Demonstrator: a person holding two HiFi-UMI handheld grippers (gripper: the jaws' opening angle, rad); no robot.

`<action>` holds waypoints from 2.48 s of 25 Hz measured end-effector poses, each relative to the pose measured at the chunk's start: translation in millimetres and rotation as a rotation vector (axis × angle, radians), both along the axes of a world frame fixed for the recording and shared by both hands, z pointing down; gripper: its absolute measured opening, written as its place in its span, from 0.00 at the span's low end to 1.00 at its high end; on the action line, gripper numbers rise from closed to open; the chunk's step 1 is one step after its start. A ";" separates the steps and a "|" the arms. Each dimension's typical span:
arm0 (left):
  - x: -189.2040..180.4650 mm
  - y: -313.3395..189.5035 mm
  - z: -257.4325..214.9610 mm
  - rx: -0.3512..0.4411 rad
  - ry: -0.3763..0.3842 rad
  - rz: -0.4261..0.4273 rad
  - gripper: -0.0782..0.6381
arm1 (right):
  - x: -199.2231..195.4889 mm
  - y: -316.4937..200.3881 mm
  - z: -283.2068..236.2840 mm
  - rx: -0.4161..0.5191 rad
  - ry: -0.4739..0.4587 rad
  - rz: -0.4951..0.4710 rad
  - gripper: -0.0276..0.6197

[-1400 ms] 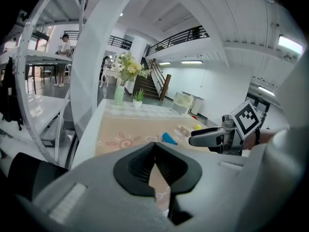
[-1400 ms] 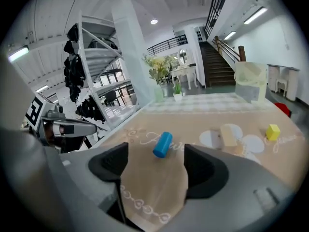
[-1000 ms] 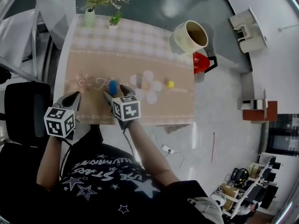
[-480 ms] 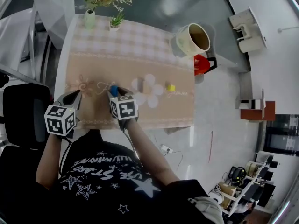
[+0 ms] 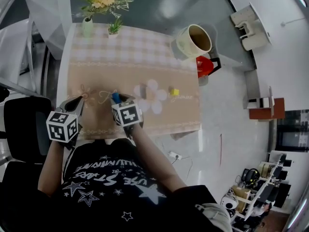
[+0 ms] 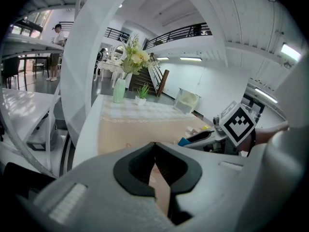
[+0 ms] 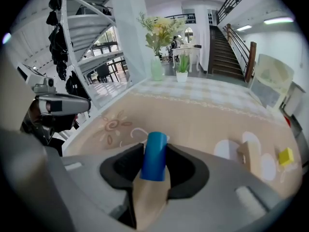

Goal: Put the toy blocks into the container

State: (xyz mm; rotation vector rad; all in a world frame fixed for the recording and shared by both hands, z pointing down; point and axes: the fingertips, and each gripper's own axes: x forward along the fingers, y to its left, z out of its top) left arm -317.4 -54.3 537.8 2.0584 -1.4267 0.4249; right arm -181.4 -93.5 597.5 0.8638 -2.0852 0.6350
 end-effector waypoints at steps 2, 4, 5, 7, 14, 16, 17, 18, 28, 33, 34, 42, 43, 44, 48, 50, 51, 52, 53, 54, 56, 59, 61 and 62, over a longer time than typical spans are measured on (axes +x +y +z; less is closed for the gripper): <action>-2.6 -1.1 -6.5 0.008 0.001 0.009 0.12 | -3.5 -1.2 -14.5 0.022 -0.022 0.011 0.27; 1.7 -9.3 -8.4 0.018 0.002 0.020 0.12 | 0.2 -9.2 -24.6 0.045 -0.049 0.032 0.27; 5.7 -14.2 -8.9 0.024 0.004 0.022 0.12 | 4.1 -14.3 -29.1 0.057 -0.061 0.039 0.27; 13.8 -21.7 -12.8 0.035 0.009 0.021 0.12 | 12.9 -23.0 -40.5 0.089 -0.071 0.043 0.27; 46.6 -47.3 -38.3 0.086 -0.006 0.038 0.12 | 55.3 -56.0 -90.3 0.199 -0.141 0.084 0.27; 60.6 -56.1 -45.4 0.102 -0.016 0.043 0.12 | 75.0 -68.9 -104.2 0.229 -0.160 0.100 0.27; 67.6 -61.1 -48.8 0.110 -0.023 0.045 0.12 | 85.5 -75.8 -110.5 0.243 -0.167 0.107 0.27; 74.2 -66.3 -52.3 0.117 -0.029 0.044 0.12 | 96.2 -82.8 -116.2 0.256 -0.173 0.116 0.27; 144.1 -113.5 -82.2 0.169 -0.052 -0.007 0.12 | 197.2 -150.4 -153.4 0.347 -0.172 0.123 0.27; 183.3 -141.7 -96.5 0.192 -0.072 0.001 0.12 | 243.2 -189.3 -172.0 0.393 -0.195 0.151 0.27; 191.2 -148.3 -100.5 0.199 -0.074 0.002 0.12 | 252.3 -197.4 -176.1 0.402 -0.204 0.159 0.27; 240.8 -197.6 -118.2 0.229 -0.080 -0.015 0.12 | 311.5 -266.5 -203.7 0.470 -0.244 0.194 0.27; 243.9 -202.5 -119.2 0.230 -0.081 -0.021 0.12 | 314.9 -273.7 -206.7 0.478 -0.246 0.188 0.27; 246.7 -207.3 -120.6 0.231 -0.083 -0.028 0.12 | 317.9 -280.8 -209.6 0.485 -0.246 0.180 0.27; 256.7 -224.6 -127.4 0.247 -0.080 -0.059 0.12 | 328.1 -310.7 -218.0 0.516 -0.239 0.151 0.27; 260.4 -231.1 -128.7 0.254 -0.083 -0.072 0.12 | 331.3 -326.3 -219.5 0.535 -0.242 0.145 0.27; 261.7 -233.9 -129.0 0.256 -0.086 -0.078 0.12 | 332.4 -334.0 -218.8 0.541 -0.240 0.144 0.27; 262.9 -236.6 -129.3 0.258 -0.088 -0.083 0.12 | 333.1 -341.5 -217.4 0.545 -0.238 0.143 0.27; 264.1 -239.0 -129.6 0.259 -0.090 -0.088 0.12 | 333.4 -348.8 -215.9 0.545 -0.238 0.142 0.27; 265.3 -241.2 -129.8 0.260 -0.092 -0.092 0.12 | 333.4 -355.7 -214.4 0.543 -0.241 0.141 0.27; 267.8 -244.1 -129.4 0.259 -0.096 -0.098 0.12 | 333.4 -367.6 -211.2 0.531 -0.247 0.139 0.27; 269.4 -244.7 -126.2 0.252 -0.103 -0.110 0.12 | 333.7 -381.5 -206.2 0.528 -0.236 0.142 0.28; 268.5 -243.0 -123.3 0.245 -0.107 -0.121 0.12 | 333.1 -387.6 -203.0 0.532 -0.229 0.142 0.28; 267.8 -241.7 -121.9 0.241 -0.108 -0.127 0.12 | 332.4 -389.7 -201.0 0.532 -0.223 0.139 0.28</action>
